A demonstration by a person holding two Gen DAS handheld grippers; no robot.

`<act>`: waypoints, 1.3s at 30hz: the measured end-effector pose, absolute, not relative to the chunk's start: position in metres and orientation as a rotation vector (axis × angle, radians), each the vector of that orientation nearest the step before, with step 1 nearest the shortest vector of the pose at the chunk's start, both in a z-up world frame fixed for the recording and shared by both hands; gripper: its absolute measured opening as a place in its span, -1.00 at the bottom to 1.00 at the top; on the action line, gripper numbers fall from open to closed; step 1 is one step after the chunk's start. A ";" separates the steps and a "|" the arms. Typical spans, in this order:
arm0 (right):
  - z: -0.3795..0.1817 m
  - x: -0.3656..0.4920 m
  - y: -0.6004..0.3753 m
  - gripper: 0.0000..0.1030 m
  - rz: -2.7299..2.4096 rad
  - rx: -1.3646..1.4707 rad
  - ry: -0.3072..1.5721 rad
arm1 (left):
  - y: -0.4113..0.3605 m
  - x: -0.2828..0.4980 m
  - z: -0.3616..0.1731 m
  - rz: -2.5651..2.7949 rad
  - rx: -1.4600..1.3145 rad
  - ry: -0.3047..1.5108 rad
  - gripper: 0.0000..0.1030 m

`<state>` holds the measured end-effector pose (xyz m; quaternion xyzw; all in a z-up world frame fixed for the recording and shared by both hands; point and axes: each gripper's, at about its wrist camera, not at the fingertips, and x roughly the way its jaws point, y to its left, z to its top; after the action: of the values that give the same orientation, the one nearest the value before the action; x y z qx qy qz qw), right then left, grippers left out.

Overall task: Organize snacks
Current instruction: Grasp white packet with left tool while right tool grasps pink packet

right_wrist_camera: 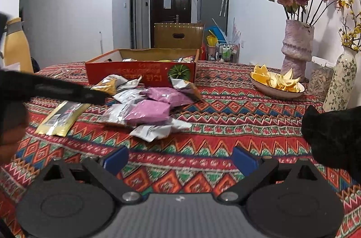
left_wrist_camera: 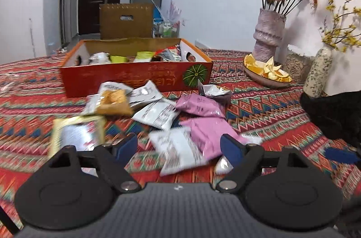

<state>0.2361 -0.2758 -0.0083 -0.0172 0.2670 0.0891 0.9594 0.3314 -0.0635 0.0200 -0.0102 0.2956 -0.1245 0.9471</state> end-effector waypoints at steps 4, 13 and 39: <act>-0.005 0.251 -0.279 0.89 0.163 -0.042 0.542 | -0.071 0.367 0.001 -0.242 -0.044 0.658 0.35; -0.001 0.313 -0.263 0.86 0.225 -0.031 0.553 | -0.037 0.360 -0.014 -0.267 -0.135 0.685 -0.25; 0.005 0.277 -0.231 0.18 0.282 -0.042 0.582 | -0.002 0.265 0.032 -0.236 -0.151 0.564 -0.27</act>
<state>0.2772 -0.2308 0.0050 -0.0206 0.2860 0.1387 0.9479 0.2652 -0.0018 0.0317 -0.0741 0.2774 -0.1162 0.9508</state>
